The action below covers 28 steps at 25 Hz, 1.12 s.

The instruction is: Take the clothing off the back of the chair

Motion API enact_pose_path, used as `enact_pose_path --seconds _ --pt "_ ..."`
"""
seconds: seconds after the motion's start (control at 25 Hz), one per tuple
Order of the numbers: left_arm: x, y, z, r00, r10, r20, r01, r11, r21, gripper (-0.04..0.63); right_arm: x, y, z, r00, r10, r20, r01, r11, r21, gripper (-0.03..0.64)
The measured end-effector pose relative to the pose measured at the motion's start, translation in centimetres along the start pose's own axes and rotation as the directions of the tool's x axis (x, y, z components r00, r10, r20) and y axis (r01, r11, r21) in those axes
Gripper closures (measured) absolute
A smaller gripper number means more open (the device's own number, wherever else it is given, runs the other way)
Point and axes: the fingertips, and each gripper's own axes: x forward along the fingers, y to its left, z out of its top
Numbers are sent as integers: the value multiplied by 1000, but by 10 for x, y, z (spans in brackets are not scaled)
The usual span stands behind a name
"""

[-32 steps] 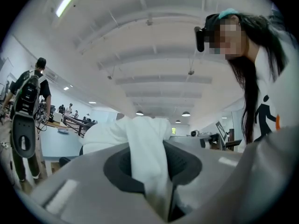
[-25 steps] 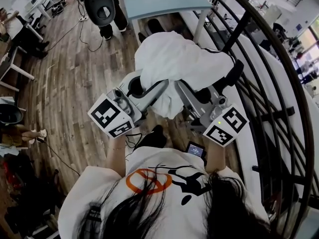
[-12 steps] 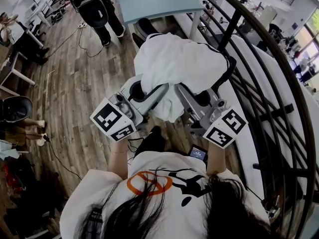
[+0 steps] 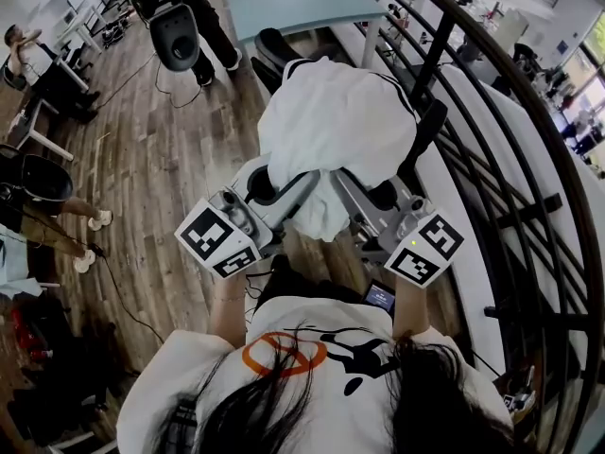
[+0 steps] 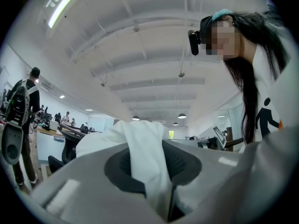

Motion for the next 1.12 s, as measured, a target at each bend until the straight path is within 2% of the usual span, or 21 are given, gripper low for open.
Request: enact_pose_path --seconds 0.52,1.12 --pt "-46 1 6 999 47 7 -47 999 -18 500 20 38 -18 999 31 -28 -31 999 18 555" --pt "-143 -12 17 1000 4 0 -4 999 -38 500 48 126 -56 999 -19 -26 19 999 36 555"
